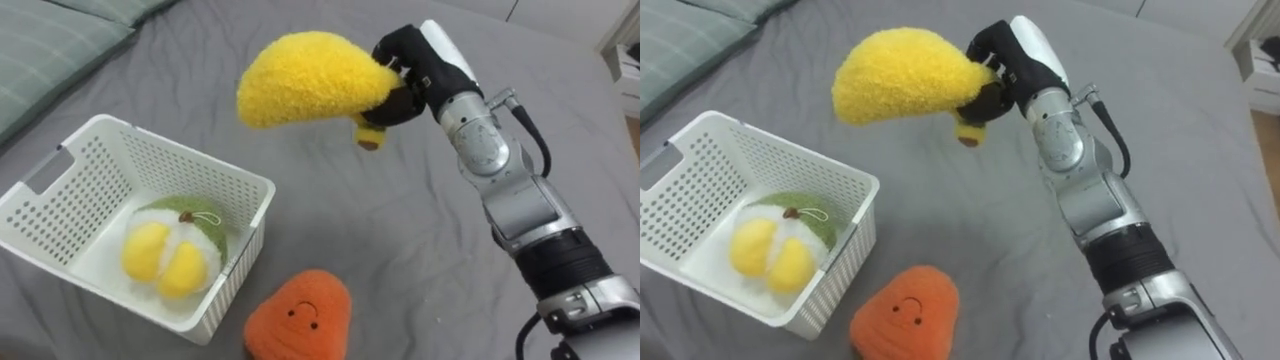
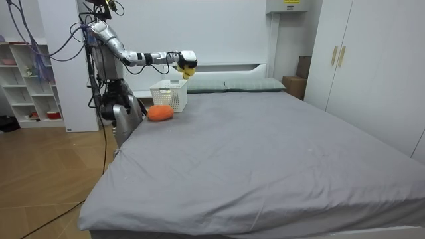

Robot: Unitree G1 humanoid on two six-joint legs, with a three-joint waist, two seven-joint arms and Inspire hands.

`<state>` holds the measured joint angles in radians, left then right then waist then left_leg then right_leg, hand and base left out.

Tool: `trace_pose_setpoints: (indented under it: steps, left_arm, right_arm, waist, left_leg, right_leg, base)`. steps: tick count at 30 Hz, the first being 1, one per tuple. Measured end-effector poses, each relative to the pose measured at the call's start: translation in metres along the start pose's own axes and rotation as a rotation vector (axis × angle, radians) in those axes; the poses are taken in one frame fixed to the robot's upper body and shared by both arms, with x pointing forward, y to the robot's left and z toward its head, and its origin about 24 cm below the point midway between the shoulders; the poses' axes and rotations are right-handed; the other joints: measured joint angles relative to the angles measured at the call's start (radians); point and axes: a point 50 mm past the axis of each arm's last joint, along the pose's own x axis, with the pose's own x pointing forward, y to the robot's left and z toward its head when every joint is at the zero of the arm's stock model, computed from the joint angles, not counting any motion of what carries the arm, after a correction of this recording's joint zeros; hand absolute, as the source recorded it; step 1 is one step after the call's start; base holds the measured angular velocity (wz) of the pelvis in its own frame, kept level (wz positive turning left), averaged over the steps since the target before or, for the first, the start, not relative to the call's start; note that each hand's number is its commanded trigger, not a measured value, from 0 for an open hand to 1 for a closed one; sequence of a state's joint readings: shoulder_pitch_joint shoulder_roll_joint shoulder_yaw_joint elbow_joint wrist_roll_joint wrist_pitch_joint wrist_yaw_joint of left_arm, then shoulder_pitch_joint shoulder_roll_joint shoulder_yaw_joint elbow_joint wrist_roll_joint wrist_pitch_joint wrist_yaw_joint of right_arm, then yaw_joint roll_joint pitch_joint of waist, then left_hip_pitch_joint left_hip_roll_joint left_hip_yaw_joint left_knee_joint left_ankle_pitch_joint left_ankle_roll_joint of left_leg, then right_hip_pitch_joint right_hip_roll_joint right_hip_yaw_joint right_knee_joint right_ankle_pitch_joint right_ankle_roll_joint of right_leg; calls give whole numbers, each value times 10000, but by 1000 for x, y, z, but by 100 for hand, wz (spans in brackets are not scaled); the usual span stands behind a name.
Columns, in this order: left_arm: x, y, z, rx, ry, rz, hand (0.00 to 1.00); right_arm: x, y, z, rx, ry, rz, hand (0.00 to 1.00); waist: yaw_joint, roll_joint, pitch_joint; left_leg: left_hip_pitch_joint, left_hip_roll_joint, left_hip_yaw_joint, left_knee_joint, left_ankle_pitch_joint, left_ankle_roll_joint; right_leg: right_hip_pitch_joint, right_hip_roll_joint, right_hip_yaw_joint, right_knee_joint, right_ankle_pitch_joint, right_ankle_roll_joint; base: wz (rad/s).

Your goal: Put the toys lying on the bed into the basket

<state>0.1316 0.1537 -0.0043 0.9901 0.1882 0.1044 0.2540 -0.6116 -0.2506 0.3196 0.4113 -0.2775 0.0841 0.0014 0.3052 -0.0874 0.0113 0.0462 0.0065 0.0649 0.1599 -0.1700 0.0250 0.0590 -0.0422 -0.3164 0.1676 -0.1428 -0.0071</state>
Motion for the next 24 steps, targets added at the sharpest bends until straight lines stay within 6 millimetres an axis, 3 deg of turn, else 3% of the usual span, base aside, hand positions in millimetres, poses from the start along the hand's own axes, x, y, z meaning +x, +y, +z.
trace_pose_setpoints:
  steps: [3, 13, 17, 19, 20, 23, 24]
  left_arm:
    - [0, 0, 1, 29, 17, 9, 0]
    - [-1, 1, -7, 15, 279, 50, 0]
    - [-1, 0, -4, 15, 225, 57, 0]
    - [-1, 0, -4, 23, 227, 64, 0]
    - [-1, 1, -4, 46, 234, 64, 0]
    - [-1, 1, -6, 302, 394, 53, 0]
    - [-1, 1, -6, 324, 434, 38, 0]
  right_arm:
    - [3, 7, 8, -496, -116, 200, 100]
    - [9, 23, 26, -701, -511, 705, 100]
    - [8, 34, 28, -1101, -531, 1210, 100]
    - [7, 43, 29, -1379, -539, 1679, 95]
    - [7, 44, 29, -1440, -527, 1772, 89]
    - [6, 48, 25, -1770, -202, 2081, 55]
    - [6, 47, 23, -1920, -105, 2071, 12]
  waist:
    - [80, 6, 68]
    - [712, -123, 59]
    - [900, -149, 73]
    - [908, -233, 117]
    - [930, -262, 131]
    - [1093, -398, 102]
    - [1124, -429, 98]
  left_leg:
    - [-62, -40, -240, -33, -8, 4]
    - [-299, -238, -1018, 109, 18, 38]
    - [-368, -305, -1182, 105, 31, 57]
    - [-410, -358, -1292, 88, 51, 70]
    - [-432, -365, -1313, 91, 51, 71]
    - [-502, -402, -1409, 142, 57, 81]
    - [-545, -424, -1492, 180, 64, 93]
  right_leg:
    - [81, -19, -187, -2, -24, 29]
    - [296, -137, -906, -186, -137, 59]
    - [296, -183, -1099, -204, -156, 89]
    - [312, -207, -1271, -202, -177, 124]
    - [307, -213, -1290, -202, -177, 124]
    - [300, -219, -1426, -193, -177, 125]
    - [303, -236, -1517, -193, -176, 125]
  base:
    - [18]
    - [24]
    - [11]
    - [14]
    - [11]
    - [11]
    - [16]
